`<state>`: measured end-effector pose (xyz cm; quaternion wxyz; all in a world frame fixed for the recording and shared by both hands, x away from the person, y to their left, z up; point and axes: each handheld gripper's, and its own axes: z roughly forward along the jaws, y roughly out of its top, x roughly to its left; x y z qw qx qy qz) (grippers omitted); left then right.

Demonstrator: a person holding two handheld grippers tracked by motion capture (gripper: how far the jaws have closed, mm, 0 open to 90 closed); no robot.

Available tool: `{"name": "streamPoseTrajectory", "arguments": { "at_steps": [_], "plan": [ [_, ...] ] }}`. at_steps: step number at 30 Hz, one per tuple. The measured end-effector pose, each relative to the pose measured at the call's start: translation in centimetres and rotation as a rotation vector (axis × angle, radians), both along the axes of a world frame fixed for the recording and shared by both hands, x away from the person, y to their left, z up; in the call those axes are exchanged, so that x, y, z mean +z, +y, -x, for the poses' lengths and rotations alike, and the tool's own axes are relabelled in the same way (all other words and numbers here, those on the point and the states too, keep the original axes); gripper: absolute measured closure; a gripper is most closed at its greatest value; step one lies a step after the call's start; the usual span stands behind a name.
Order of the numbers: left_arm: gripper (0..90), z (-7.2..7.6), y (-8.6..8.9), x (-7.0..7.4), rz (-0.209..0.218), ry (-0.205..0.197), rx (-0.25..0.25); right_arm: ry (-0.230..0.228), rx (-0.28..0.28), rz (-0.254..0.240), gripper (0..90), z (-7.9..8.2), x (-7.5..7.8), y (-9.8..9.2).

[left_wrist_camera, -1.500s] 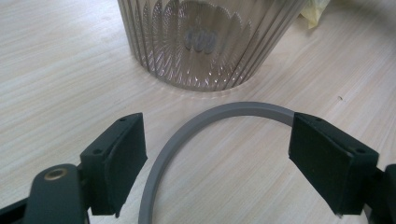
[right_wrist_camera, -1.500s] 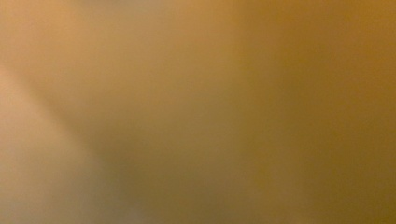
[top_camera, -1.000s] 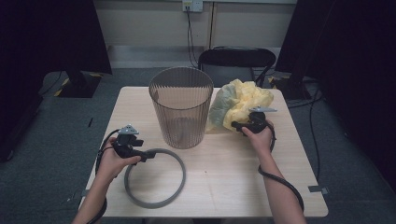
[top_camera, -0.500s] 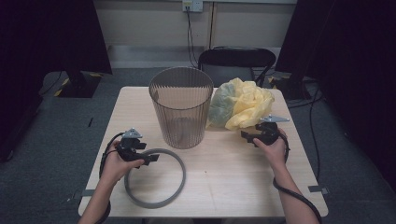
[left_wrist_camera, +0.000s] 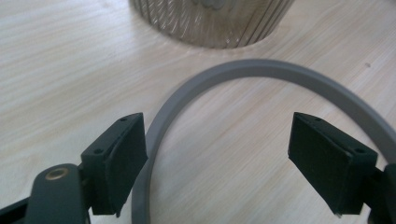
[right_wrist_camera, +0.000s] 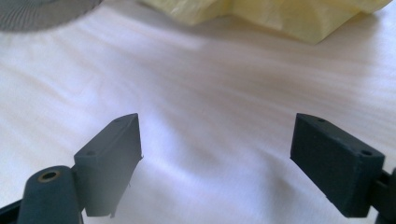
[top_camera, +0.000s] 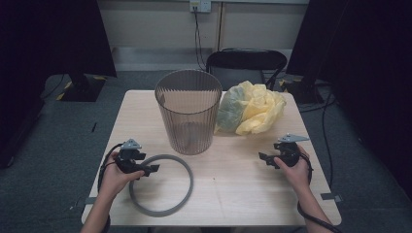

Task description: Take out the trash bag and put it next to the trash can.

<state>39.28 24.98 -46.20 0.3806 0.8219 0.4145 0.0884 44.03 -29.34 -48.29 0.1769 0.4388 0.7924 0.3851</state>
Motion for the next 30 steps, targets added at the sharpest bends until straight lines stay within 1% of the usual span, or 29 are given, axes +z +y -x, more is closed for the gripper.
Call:
{"name": "streamPoseTrajectory", "arguments": {
  "at_steps": [2,3,6,8,10,13,14,15,18,19,20,23,25,27,29,30],
  "plan": [
    [18.9,0.2,0.2,-0.3,-0.007,0.003,0.007,-0.002,0.014,0.027,15.4,0.5,-0.1,0.0],
    [18.9,0.3,0.2,-0.5,-0.01,0.003,0.01,-0.006,0.021,0.032,15.4,0.7,-0.1,0.0],
    [19.0,0.5,0.4,-1.0,-0.018,0.006,0.008,0.002,0.036,0.044,15.4,1.5,-0.4,-0.1],
    [18.9,0.7,0.6,-1.3,-0.021,0.006,0.013,0.006,0.048,0.071,15.4,1.9,-0.6,-0.1],
    [19.0,0.8,0.7,-1.5,-0.005,-0.002,0.018,0.009,0.057,0.099,15.4,2.2,-0.8,-0.1],
    [19.2,1.0,0.9,-1.5,-0.016,-0.015,0.022,0.022,0.066,0.098,15.4,2.7,-1.2,-0.3],
    [19.0,1.0,1.0,-1.5,-0.015,-0.015,0.019,0.025,0.065,0.107,14.9,2.8,-1.4,-0.4],
    [18.9,1.1,1.1,-1.5,-0.016,-0.013,0.026,0.023,0.059,0.095,15.0,2.9,-1.4,-0.6],
    [18.8,1.1,1.3,-1.5,-0.022,-0.015,0.027,0.009,0.065,0.081,15.0,3.4,-1.6,-1.0],
    [18.6,1.2,1.3,-1.5,-0.017,-0.016,0.032,0.006,0.061,0.08,14.9,3.6,-1.7,-1.1],
    [18.6,1.2,1.3,-1.5,-0.019,-0.019,0.035,0.008,0.054,0.08,15.0,3.8,-1.6,-1.2],
    [18.6,1.2,1.4,-1.5,-0.032,-0.027,0.044,0.007,0.067,0.078,14.9,4.4,-1.7,-1.5],
    [18.6,1.1,1.4,-1.6,-0.032,-0.026,0.048,0.003,0.074,0.08,14.9,4.7,-1.7,-1.6],
    [19.6,1.1,1.4,-1.6,-0.05,-0.031,0.053,0.003,0.077,0.08,14.9,4.9,-1.7,-1.7],
    [19.7,1.0,1.5,-1.7,-0.056,-0.036,0.069,0.003,0.077,0.079,14.9,5.1,-1.7,-1.7],
    [19.7,1.0,1.5,-1.7,-0.052,-0.033,0.074,0.002,0.078,0.079,14.9,5.2,-1.7,-1.7]
  ]
}}
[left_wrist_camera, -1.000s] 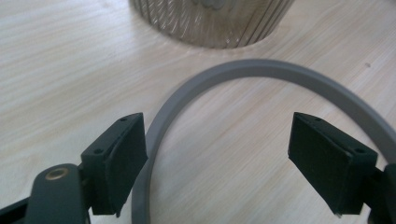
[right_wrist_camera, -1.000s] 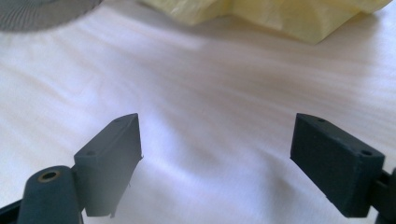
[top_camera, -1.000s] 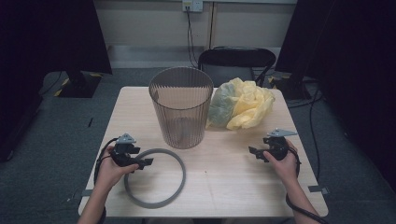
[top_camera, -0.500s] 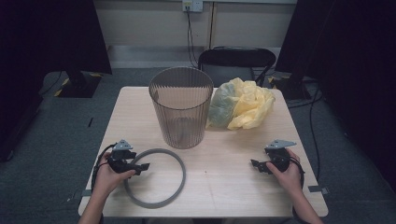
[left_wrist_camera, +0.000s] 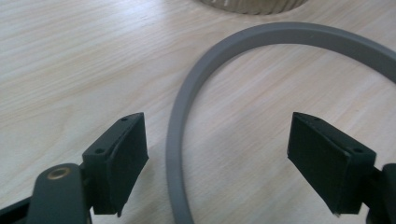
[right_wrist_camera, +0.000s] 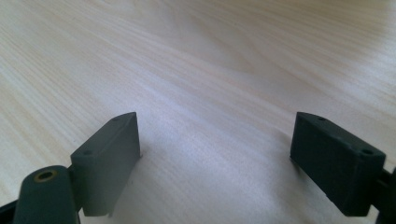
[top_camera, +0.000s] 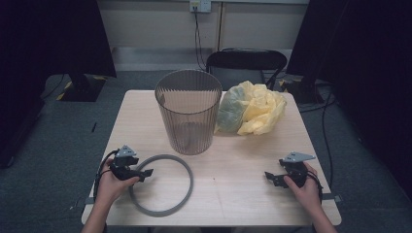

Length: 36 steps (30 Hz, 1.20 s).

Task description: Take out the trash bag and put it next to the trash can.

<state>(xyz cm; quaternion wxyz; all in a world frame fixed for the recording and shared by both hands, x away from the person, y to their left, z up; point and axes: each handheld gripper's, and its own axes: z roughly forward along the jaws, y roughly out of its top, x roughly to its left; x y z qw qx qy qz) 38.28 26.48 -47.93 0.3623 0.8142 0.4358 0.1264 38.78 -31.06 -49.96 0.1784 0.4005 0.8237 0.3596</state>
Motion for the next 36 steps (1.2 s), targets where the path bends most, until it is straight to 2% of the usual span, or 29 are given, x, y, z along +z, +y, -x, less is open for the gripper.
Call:
{"name": "streamPoseTrajectory", "arguments": {
  "at_steps": [2,4,7,9,12,13,16,20,26,31,36],
  "plan": [
    [20.4,-0.1,0.0,-0.2,-0.01,-0.004,0.009,0.001,-0.001,0.0,14.9,0.2,0.0,0.0],
    [20.6,-0.2,0.0,-0.4,-0.043,-0.004,0.015,0.0,0.001,0.0,14.9,0.3,0.0,0.0],
    [21.4,-0.3,0.0,-0.8,-0.045,0.004,0.023,0.0,0.001,-0.001,14.9,0.3,0.0,0.0],
    [22.2,-0.4,-0.1,-1.0,-0.069,0.014,0.024,0.0,0.002,0.0,14.9,0.3,0.0,-0.1],
    [24.3,-0.3,-0.3,-1.0,-0.105,0.0,0.011,0.0,0.001,-0.001,14.9,0.3,0.0,0.0],
    [24.7,-0.3,-0.3,-1.0,-0.13,-0.007,-0.002,0.0,0.001,-0.001,14.9,0.3,0.0,0.0],
    [28.8,-0.1,-0.3,-0.9,-0.126,-0.004,0.003,0.0,0.001,-0.001,14.9,0.3,0.0,0.0],
    [46.3,-0.1,-0.3,-0.5,-0.137,0.01,-0.013,0.001,0.0,-0.001,14.9,0.3,0.0,0.0],
    [65.7,0.3,-0.5,0.0,-0.153,0.055,0.02,0.0,0.001,-0.001,14.9,0.3,0.0,0.0],
    [78.0,0.2,-0.7,0.2,-0.16,0.081,0.04,0.0,0.001,-0.001,14.9,0.3,0.0,-0.1],
    [82.0,0.2,-0.5,0.2,-0.141,0.092,0.062,0.0,0.001,-0.001,14.9,0.3,0.0,-0.1]
  ]
}}
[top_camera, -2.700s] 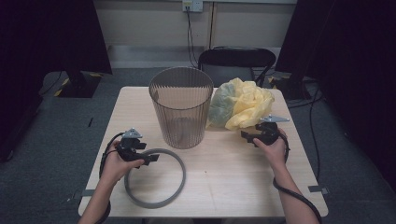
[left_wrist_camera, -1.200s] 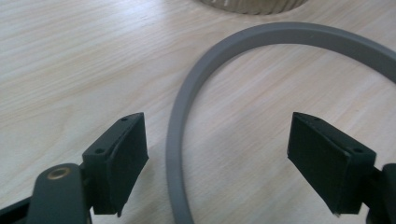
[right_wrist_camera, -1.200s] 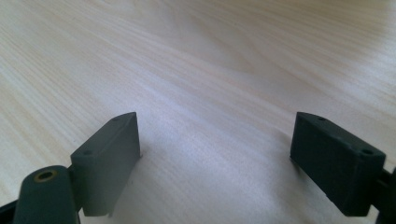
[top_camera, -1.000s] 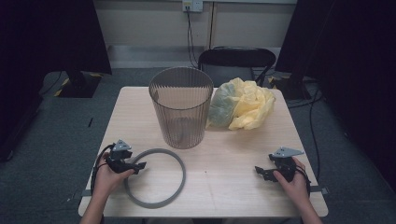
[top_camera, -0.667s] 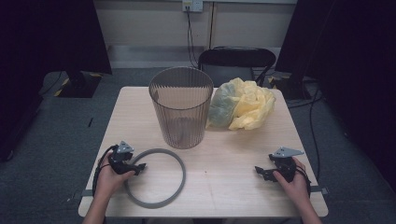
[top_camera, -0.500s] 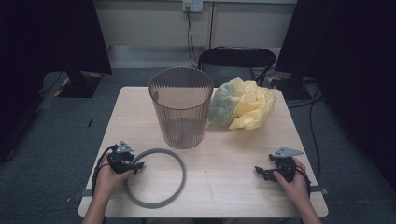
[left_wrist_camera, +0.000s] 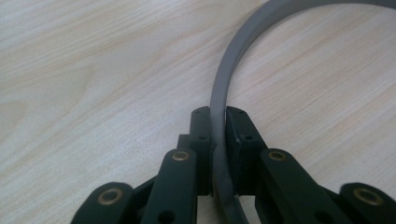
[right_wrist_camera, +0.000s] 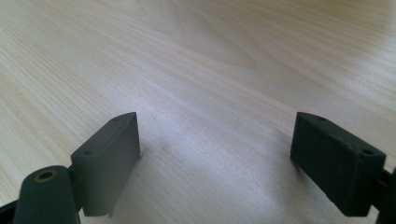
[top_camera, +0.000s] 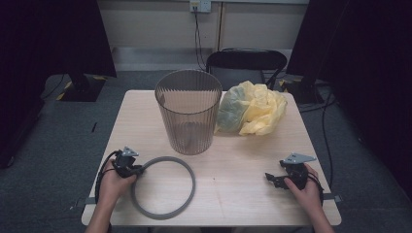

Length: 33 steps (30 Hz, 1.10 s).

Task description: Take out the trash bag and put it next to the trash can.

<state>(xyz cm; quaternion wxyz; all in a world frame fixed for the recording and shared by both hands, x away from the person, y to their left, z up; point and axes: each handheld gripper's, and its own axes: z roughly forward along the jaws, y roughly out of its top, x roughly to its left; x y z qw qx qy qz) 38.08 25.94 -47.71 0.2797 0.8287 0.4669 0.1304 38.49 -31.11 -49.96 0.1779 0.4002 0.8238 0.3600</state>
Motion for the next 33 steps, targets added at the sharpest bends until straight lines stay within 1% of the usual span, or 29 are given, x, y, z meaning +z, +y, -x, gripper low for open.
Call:
{"name": "streamPoseTrajectory", "arguments": {
  "at_steps": [1,3,6,10,13,15,18,21,22,24,25,29,31,33],
  "plan": [
    [82.1,0.1,0.0,-0.1,0.001,-0.009,0.002,0.0,0.0,0.0,14.9,0.0,0.0,0.0],
    [82.3,0.1,0.0,-0.1,0.004,-0.013,0.003,0.0,0.0,0.0,14.9,0.0,0.0,0.0],
    [82.6,0.1,0.0,0.0,0.002,-0.008,0.011,0.002,0.0,-0.002,14.9,0.0,0.0,0.0],
    [82.7,0.0,0.1,0.0,0.035,0.01,0.022,0.002,0.0,-0.003,14.9,0.0,0.0,0.0],
    [82.8,0.1,0.2,0.0,0.082,0.009,0.022,0.002,0.0,-0.003,14.9,0.0,0.0,0.0],
    [82.9,0.1,0.4,0.3,0.132,0.007,0.031,0.003,0.0,-0.003,14.9,0.0,0.0,0.0],
    [83.3,0.1,0.7,1.0,0.226,0.004,0.042,0.002,0.001,-0.004,14.9,0.0,0.0,0.0],
    [83.6,0.1,0.9,1.8,0.282,-0.003,0.043,0.002,0.001,-0.004,14.9,0.0,0.0,0.0],
    [83.7,0.1,1.0,2.1,0.295,-0.003,0.04,0.003,0.001,-0.004,15.0,0.0,0.0,0.0],
    [83.8,0.0,0.9,2.6,0.285,-0.01,0.036,0.002,0.001,-0.004,15.0,0.0,0.0,0.0],
    [83.7,0.0,0.9,2.8,0.288,-0.016,0.039,0.002,0.001,-0.004,14.9,0.0,0.0,0.0],
    [83.8,-0.1,0.8,3.2,0.327,-0.008,0.039,0.003,0.001,-0.005,15.0,0.0,0.0,-0.1],
    [83.8,-0.2,0.8,3.3,0.333,-0.007,0.035,0.002,0.001,-0.004,15.0,0.0,0.0,-0.1],
    [83.8,-0.2,0.9,3.5,0.35,-0.007,0.036,0.002,0.001,-0.005,15.0,0.0,0.0,-0.1]
  ]
}}
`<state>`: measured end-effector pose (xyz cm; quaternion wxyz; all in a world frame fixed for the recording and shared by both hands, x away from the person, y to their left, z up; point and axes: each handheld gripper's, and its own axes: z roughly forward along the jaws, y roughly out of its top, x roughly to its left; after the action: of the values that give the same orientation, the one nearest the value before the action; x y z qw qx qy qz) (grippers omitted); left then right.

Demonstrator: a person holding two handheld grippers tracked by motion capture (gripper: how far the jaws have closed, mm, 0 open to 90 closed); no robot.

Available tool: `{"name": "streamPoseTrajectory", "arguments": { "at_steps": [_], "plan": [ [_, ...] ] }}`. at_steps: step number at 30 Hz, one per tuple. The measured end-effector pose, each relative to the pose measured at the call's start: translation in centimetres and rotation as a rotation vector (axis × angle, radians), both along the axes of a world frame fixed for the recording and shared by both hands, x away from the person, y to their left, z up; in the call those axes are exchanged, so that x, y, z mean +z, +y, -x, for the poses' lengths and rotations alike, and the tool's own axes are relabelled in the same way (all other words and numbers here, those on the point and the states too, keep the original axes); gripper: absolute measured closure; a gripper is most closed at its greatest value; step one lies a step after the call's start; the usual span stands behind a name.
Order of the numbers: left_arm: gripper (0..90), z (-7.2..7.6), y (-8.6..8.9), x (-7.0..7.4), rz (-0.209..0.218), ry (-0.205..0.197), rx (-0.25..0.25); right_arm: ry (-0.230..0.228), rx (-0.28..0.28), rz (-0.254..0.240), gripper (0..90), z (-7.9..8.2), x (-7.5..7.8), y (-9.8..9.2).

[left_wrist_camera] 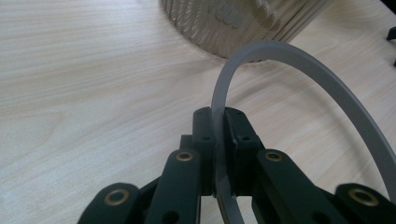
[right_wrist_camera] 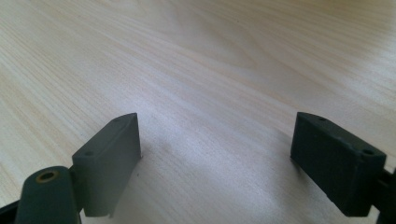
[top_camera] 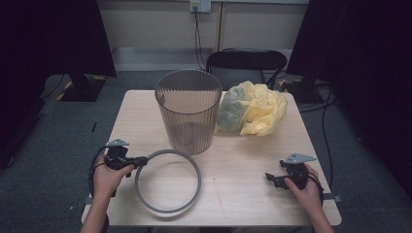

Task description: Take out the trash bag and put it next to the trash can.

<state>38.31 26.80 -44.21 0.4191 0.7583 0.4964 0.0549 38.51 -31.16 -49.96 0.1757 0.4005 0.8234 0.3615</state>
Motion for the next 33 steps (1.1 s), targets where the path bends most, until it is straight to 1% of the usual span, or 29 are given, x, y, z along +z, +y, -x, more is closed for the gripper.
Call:
{"name": "streamPoseTrajectory", "arguments": {
  "at_steps": [2,4,8,12,19,24,33],
  "plan": [
    [83.8,0.0,0.1,0.2,0.018,-0.002,-0.002,0.0,0.0,0.0,15.0,0.0,0.0,0.0],
    [83.8,0.0,0.1,0.5,0.026,-0.001,-0.002,0.0,0.0,0.0,15.0,0.0,0.0,0.0],
    [83.8,-0.1,0.3,1.0,0.022,0.006,-0.005,0.0,0.0,0.0,15.0,0.0,0.0,0.0],
    [83.8,0.0,0.4,1.4,0.037,0.009,-0.001,0.0,0.0,0.0,15.0,0.0,0.0,0.0],
    [83.8,-0.1,0.4,2.1,0.022,0.008,-0.016,0.0,0.0,0.0,15.0,0.0,0.0,0.0],
    [83.8,-0.2,0.1,2.8,0.025,0.014,-0.026,0.0,0.0,0.0,14.9,0.0,0.0,0.0],
    [83.8,-0.3,0.0,3.6,0.029,0.012,-0.034,0.0,0.0,0.0,15.0,0.0,0.0,0.0]
  ]
}}
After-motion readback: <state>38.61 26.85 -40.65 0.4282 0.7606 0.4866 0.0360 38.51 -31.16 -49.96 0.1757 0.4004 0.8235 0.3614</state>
